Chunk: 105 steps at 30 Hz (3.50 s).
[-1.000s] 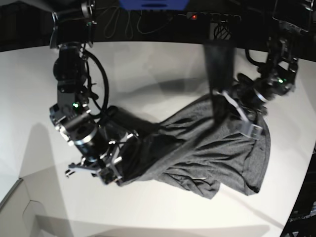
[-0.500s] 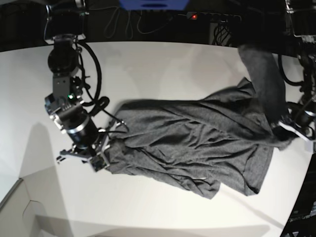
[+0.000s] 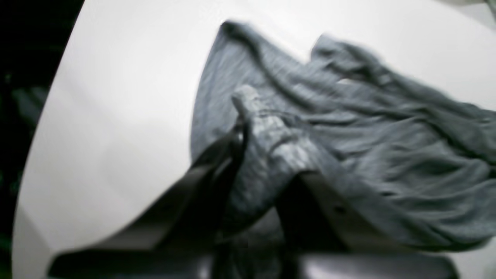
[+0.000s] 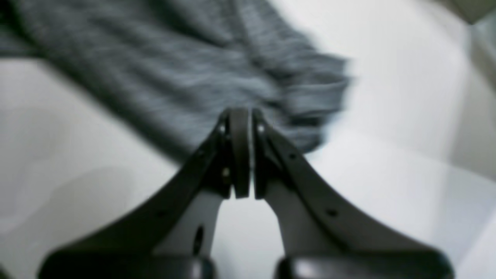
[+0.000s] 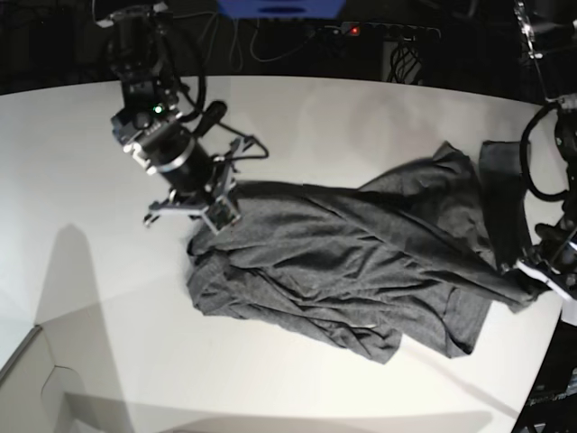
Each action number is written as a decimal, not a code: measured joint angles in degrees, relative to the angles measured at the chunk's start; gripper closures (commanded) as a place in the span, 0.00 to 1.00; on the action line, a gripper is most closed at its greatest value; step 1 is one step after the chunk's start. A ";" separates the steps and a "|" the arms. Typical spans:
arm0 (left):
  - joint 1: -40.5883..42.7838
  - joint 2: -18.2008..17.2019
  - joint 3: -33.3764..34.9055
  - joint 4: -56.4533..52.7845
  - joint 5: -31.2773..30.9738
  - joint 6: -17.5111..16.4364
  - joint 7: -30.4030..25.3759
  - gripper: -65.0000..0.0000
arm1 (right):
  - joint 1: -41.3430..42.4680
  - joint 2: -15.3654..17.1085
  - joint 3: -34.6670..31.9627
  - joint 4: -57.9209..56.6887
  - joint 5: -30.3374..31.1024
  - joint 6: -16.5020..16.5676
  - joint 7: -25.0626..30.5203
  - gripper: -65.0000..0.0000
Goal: Layout the t-shirt on the table in an organized manner, then fold the t-shirt properly
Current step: 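Lower the shirt and regrasp its edges with both grippers, then stretch the shirt between both grippers, pulling them apart, then lay the stretched shirt flat and open both grippers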
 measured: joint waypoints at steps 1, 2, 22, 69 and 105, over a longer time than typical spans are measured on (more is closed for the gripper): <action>-0.31 -0.15 -0.04 0.94 -0.35 0.00 -0.33 1.00 | -0.63 0.00 -0.66 -0.68 -0.13 0.00 0.11 0.83; -0.44 -0.37 -0.11 1.57 -0.33 0.00 -0.57 1.00 | -1.16 0.04 -1.40 -1.38 -0.11 0.00 0.28 0.79; -4.83 8.37 -0.07 -3.74 0.35 0.02 -0.59 1.00 | 5.62 -1.29 -2.38 -17.73 -0.39 -0.24 2.38 0.33; 14.51 10.82 -0.09 9.51 -7.17 -27.36 10.99 0.50 | 13.25 2.36 25.24 -15.08 -0.09 0.11 9.38 1.00; 12.39 -0.70 2.16 9.40 -6.91 -28.94 16.83 0.50 | 20.35 -0.04 37.31 -19.89 -0.26 -0.02 10.16 1.00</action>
